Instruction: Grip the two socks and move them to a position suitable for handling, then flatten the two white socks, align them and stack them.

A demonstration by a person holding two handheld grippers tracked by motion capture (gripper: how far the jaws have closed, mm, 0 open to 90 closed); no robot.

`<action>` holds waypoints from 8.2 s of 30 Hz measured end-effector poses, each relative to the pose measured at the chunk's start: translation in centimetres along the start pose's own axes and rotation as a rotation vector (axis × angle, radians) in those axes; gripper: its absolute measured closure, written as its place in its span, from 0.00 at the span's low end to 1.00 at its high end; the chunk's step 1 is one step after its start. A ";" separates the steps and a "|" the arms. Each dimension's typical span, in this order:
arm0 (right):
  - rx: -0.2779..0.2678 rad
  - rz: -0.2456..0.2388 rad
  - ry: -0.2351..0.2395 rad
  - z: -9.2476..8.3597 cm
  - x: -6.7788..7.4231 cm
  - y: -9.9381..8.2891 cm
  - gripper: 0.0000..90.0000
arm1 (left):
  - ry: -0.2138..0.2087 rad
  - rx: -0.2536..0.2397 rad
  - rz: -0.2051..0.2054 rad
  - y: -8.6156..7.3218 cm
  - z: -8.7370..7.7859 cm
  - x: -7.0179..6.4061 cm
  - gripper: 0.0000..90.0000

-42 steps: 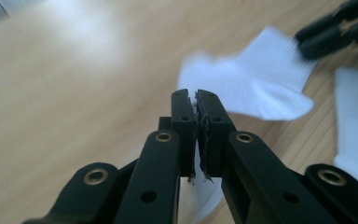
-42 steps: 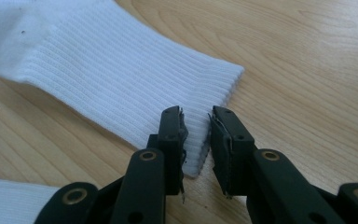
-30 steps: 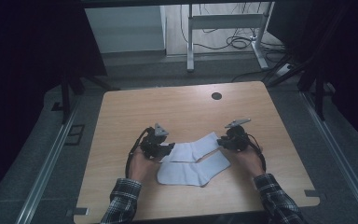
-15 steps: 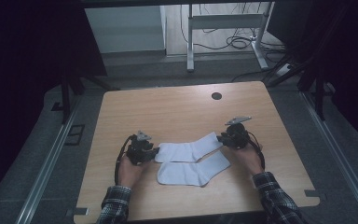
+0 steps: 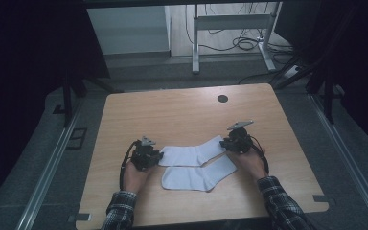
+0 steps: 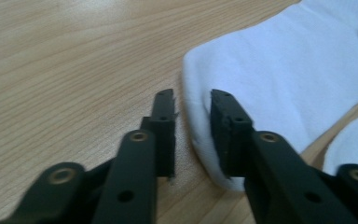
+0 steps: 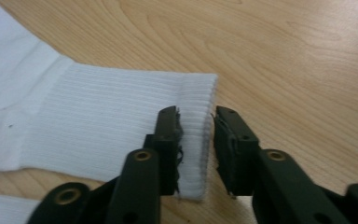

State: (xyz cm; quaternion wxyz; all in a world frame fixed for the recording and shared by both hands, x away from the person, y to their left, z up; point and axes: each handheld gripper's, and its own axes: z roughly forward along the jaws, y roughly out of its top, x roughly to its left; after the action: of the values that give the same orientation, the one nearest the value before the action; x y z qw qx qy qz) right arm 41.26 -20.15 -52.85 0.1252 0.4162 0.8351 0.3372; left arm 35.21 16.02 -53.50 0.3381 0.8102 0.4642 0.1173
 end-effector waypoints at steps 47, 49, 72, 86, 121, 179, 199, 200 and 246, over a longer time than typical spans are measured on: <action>0.084 -0.123 0.061 -6.1 3.7 -3.8 0.92 | -0.004 0.023 0.182 -3.5 -4.9 -6.7 0.91; 0.088 -0.121 0.051 -5.8 3.6 -4.0 0.87 | 0.017 0.029 0.181 -3.7 -4.5 -6.8 0.81; 0.089 -0.077 0.088 -4.8 3.3 -4.6 0.76 | -0.070 0.023 0.080 -4.3 -3.2 -5.7 0.76; 0.035 -0.096 0.064 -6.1 4.0 -3.2 0.87 | -0.063 -0.030 0.089 -1.9 -4.1 -4.7 0.92; -0.037 0.001 -0.044 -2.0 -0.2 0.5 0.86 | 0.095 -0.023 0.109 3.4 1.9 -1.5 0.91; -0.023 -0.073 -0.001 -4.3 1.0 -0.8 0.13 | -0.010 -0.094 0.022 0.9 -2.5 -1.3 0.15; -0.045 -0.122 0.009 -7.2 2.1 -2.1 0.11 | 0.006 -0.094 0.089 -0.8 -5.3 -2.5 0.14; -0.048 -0.128 0.008 -7.3 2.1 -2.1 0.11 | 0.008 -0.093 0.089 -0.9 -5.5 -2.5 0.14; -0.045 -0.163 0.039 -9.0 2.7 -7.8 0.10 | -0.044 -0.091 0.083 -7.9 -7.4 -4.1 0.14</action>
State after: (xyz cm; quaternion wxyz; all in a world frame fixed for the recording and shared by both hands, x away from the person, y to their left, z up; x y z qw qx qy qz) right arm 30.39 -25.47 -51.17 0.1453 0.3372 0.8607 0.3528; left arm 23.96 18.51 -52.65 0.3797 0.8150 0.4166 0.1344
